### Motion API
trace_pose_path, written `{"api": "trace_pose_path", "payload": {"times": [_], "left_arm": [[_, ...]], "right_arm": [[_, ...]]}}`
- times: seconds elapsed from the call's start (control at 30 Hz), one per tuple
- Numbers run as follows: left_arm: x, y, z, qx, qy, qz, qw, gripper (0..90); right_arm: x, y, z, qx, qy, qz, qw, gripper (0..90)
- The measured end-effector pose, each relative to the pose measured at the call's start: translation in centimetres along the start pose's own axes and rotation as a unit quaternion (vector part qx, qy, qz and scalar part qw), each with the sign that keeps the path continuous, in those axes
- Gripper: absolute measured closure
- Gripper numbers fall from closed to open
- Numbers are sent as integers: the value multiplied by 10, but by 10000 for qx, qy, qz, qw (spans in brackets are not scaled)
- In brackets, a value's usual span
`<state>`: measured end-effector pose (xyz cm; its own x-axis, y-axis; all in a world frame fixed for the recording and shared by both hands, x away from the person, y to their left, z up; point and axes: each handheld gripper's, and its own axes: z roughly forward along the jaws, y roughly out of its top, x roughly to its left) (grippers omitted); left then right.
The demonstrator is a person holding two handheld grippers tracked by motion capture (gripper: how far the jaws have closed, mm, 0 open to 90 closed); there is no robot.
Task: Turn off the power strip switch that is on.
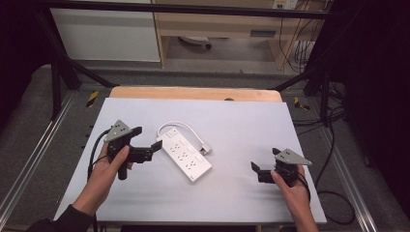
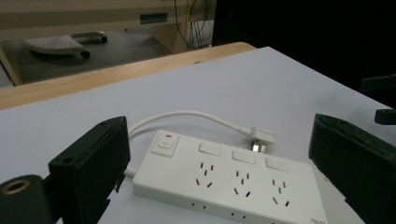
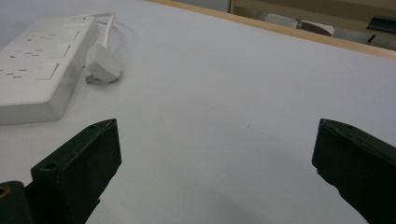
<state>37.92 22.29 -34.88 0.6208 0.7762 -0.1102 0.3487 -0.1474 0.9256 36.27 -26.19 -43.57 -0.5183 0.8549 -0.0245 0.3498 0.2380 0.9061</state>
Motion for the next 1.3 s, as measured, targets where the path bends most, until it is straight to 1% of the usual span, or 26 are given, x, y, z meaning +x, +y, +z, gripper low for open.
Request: {"api": "trace_pose_path", "payload": {"times": [0.2,0.33,0.4,0.63,0.73,0.9,1.0,1.07,1.3], "left_arm": [[7,-6,-11,-48,82,-119,9999,54],[10,-10,-19,-92,126,-159,9998,54],[10,-11,-23,-105,137,-158,9997,54],[12,-16,-34,-148,170,-166,9996,54],[15,-22,-39,-182,219,-174,9994,54],[22,-31,-47,-219,306,-268,9989,54],[23,-36,-51,-218,328,-328,9987,54],[24,-39,-52,-214,316,-322,9988,55],[25,-53,-57,-188,374,-370,9984,58]], "right_arm": [[0,0,1,7,21,10,10000,18],[0,0,0,6,16,26,10000,17],[0,0,1,26,-20,18,10000,18],[1,0,1,38,-28,3,10000,18],[0,0,1,46,-36,4,10000,18],[1,0,1,61,-37,0,10000,18],[1,0,1,76,-48,3,10000,19],[1,-1,1,68,-48,-34,10000,20],[1,-1,1,59,-28,-5,10000,19]]}}
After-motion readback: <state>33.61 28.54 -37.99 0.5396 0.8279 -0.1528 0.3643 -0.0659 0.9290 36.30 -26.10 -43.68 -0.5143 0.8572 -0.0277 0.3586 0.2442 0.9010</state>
